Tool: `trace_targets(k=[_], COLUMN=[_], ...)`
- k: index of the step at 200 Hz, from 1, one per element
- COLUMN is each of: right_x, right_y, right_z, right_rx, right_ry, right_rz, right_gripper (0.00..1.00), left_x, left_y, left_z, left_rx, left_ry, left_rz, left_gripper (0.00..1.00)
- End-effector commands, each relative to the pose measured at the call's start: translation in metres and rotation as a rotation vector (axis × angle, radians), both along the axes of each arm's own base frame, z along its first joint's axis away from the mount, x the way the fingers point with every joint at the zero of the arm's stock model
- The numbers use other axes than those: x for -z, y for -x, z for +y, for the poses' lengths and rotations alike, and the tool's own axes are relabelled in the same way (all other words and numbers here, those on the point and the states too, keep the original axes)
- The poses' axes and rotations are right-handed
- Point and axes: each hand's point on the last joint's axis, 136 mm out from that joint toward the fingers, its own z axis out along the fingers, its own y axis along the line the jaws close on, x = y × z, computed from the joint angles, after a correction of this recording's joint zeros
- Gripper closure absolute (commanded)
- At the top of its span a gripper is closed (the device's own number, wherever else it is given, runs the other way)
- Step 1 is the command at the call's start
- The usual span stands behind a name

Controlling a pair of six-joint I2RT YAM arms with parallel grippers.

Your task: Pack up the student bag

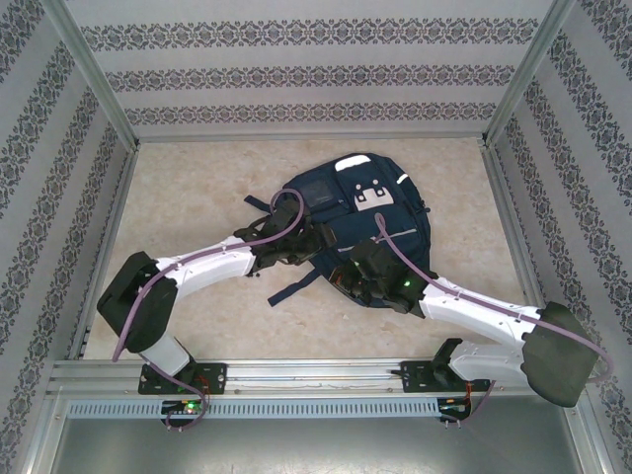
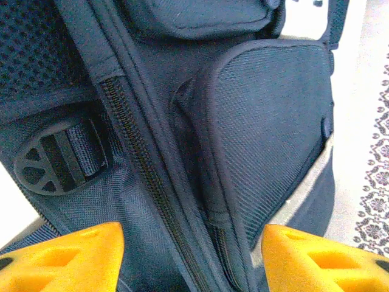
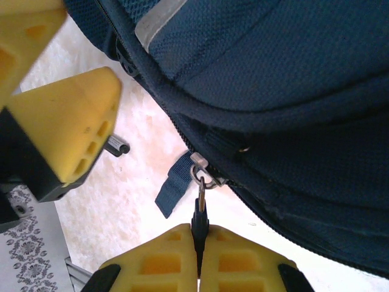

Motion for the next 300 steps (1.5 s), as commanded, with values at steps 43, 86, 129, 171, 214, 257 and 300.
trace_targets(k=[43, 86, 129, 171, 214, 257, 300], right_x=[0.006, 0.037, 0.056, 0.064, 0.049, 0.065, 0.033], right_y=[0.006, 0.018, 0.016, 0.022, 0.031, 0.048, 0.019], right_z=[0.007, -0.043, -0.098, -0.139, -0.147, -0.181, -0.145], right_rx=[0.073, 0.329, 0.454, 0.562, 0.440, 0.495, 0.248], right_ry=[-0.010, 0.074, 0.130, 0.123, 0.251, 0.383, 0.293], right_rz=[0.048, 0.158, 0.187, 0.228, 0.211, 0.231, 0.076], right_gripper=[1.00, 1.00, 1.00, 1.00, 1.00, 1.00, 0.95], left_x=[0.020, 0.007, -0.001, -0.001, -0.010, -0.017, -0.026], left_y=[-0.017, -0.023, -0.024, -0.028, -0.028, -0.036, -0.037], left_z=[-0.029, -0.019, 0.003, 0.013, 0.015, 0.017, 0.017], left_rx=[-0.055, -0.050, -0.040, -0.016, -0.027, -0.037, -0.021], left_ry=[0.093, 0.049, -0.012, -0.002, 0.011, 0.030, 0.049], left_rz=[0.015, -0.053, -0.088, -0.073, -0.077, -0.075, -0.053], left_gripper=[0.42, 1.00, 1.00, 1.00, 1.00, 1.00, 1.00])
